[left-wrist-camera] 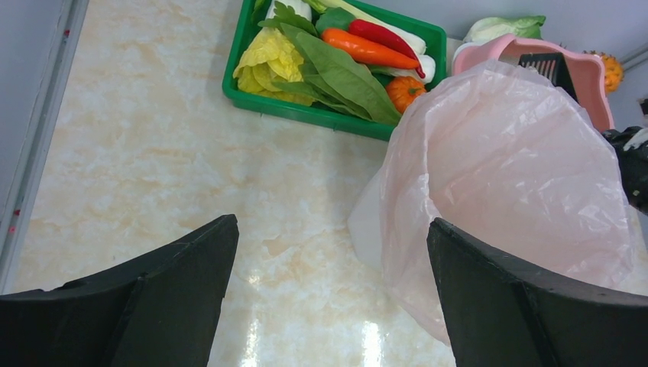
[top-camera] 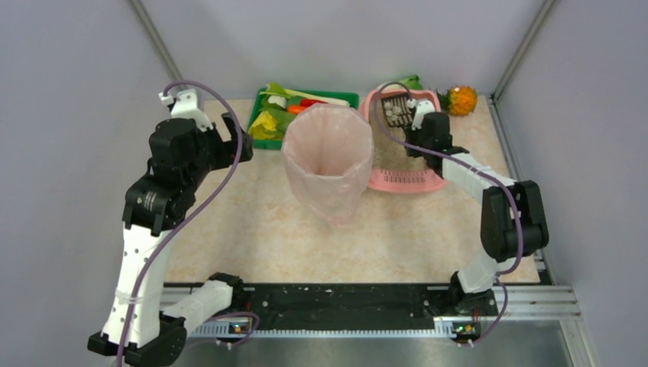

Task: Clean the litter box

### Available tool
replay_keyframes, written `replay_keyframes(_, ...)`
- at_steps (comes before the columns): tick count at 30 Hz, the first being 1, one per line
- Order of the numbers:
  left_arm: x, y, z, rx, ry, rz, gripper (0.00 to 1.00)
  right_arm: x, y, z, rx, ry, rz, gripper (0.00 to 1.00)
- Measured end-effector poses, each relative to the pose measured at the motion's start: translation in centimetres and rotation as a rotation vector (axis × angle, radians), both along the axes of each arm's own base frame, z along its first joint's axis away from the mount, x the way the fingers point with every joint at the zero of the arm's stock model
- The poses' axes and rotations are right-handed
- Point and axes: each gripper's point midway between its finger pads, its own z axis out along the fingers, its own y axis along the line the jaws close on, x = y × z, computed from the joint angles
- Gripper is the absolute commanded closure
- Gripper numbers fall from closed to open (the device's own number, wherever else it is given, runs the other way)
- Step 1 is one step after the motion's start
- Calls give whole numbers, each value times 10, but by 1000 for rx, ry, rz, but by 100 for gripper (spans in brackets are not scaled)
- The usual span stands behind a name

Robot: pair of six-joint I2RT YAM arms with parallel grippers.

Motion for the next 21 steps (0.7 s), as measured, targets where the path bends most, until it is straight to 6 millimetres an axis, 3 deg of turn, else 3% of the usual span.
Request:
replay_keyframes(7,-3,-3,1,-11,-12,-18,1,-10,-15,33,15,-44,-19,100)
replay_keyframes(10,-3,-4,0,-17,-16,-25,1,-17,-12,42,36,-45,10,100)
replay_keyframes(14,-3,-6,-3,-19,-14,-31,1,-28,-9,41,82,-21,39,100)
replay_keyframes(21,-5,-8,-8,-25,-13,-44,1,-43,-23,32,138,39,20,100)
